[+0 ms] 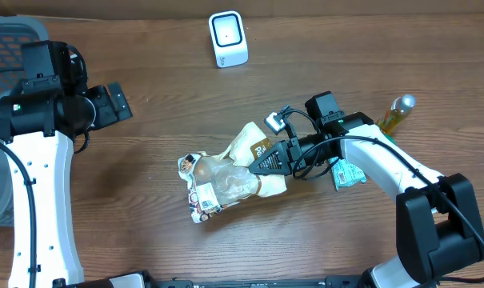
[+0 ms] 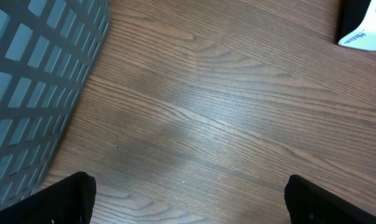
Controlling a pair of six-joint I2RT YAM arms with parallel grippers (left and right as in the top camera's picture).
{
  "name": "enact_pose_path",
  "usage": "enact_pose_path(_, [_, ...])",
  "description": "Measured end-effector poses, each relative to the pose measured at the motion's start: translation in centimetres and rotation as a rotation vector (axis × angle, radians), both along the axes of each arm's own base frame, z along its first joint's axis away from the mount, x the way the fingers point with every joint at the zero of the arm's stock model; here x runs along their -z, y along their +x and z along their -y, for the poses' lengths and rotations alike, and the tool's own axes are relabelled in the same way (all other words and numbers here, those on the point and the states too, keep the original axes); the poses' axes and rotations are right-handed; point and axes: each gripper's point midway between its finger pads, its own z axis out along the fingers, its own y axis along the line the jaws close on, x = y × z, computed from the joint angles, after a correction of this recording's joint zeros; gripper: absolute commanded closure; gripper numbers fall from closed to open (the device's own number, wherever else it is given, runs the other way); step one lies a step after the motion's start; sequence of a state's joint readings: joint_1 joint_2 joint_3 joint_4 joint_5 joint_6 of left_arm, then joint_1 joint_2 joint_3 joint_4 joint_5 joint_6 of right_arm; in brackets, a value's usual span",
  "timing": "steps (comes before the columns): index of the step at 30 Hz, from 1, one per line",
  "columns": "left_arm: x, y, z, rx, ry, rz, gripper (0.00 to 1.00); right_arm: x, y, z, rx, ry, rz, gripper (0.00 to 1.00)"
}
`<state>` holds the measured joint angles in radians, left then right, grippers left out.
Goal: Scan the item barcode
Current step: 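Raise the PanTree bag up to the white scanner with the right gripper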
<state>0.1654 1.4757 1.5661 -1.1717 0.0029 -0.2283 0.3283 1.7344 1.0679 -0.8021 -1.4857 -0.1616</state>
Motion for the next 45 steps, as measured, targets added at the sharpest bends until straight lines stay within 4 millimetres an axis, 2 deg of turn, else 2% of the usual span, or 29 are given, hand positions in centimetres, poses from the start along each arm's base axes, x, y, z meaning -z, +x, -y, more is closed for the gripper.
enact_pose_path(8, [0.0, 0.0, 0.0, 0.0, 0.0, 0.0, 0.01, 1.0, 0.2, 0.0, 0.008, -0.049, 0.031, 0.96])
enact_pose_path(17, [0.0, 0.0, 0.0, 0.0, 0.0, 0.0, 0.01, 7.0, 2.0, 1.5, 0.069, -0.394, 0.17, 0.96])
enact_pose_path(20, [0.0, 0.0, 0.0, 0.0, 0.0, 0.0, 0.0, 7.9, 3.2, 1.8, 0.1, -0.452, 0.218, 0.96])
enact_pose_path(24, [0.0, 0.0, 0.0, 0.0, 0.0, 0.0, 0.0, 8.0, 4.4, 2.2, 0.158, -0.542, 0.17, 0.96])
enact_pose_path(26, [0.0, 0.0, 0.0, 0.0, 0.0, 0.0, 0.0, 7.0, 5.1, 2.4, 0.179, -0.589, 0.142, 0.97])
enact_pose_path(28, [0.0, 0.0, 0.0, 0.0, 0.0, 0.0, 0.0, 4.8, 6.1, 2.7, 0.203, -0.647, 0.125, 0.97])
enact_pose_path(29, [0.0, 0.0, 0.0, 0.0, 0.0, 0.0, 0.0, 3.0, 6.6, 2.9, 0.215, -0.688, 0.127, 0.97])
enact_pose_path(30, [0.0, 0.0, 0.0, 0.0, 0.0, 0.0, 0.0, 2.3, 7.0, 2.9, 0.224, -0.693, 0.144, 0.97])
enact_pose_path(31, [0.0, 0.0, 0.0, -0.001, 0.0, 0.0, 0.0, 0.7, 7.5, 3.1, 0.241, -0.718, 0.166, 0.97])
enact_pose_path(32, [0.0, 0.0, 0.0, 0.0, 0.0, -0.002, 0.0, -1.6, 8.0, 3.5, 0.262, -0.758, 0.201, 0.97])
enact_pose_path(33, [0.0, 0.0, 0.0, 0.0, 0.0, -0.001, 0.01, -2.9, 8.3, 3.6, 0.275, -0.774, 0.222, 0.97])
enact_pose_path(35, [0.0, -0.1, 0.0, -0.001, 0.0, -0.003, 0.0, -7.1, 9.2, 3.8, 0.326, -0.8, 0.326, 0.97])
enact_pose_path(39, [0.0, -0.1, 0.0, 0.0, -0.001, -0.003, 0.0, -13.5, 9.9, 4.1, 0.413, -0.814, 0.513, 0.97])
enact_pose_path(42, [0.0, -0.1, 0.0, 0.0, -0.001, -0.003, 0.01, -16.1, 10.2, 4.4, 0.467, -0.812, 0.607, 0.96])
enact_pose_path(45, [0.0, -0.1, 0.0, 0.0, -0.001, -0.003, 0.01, -16.7, 10.8, 4.8, 0.492, -0.825, 0.658, 0.96])
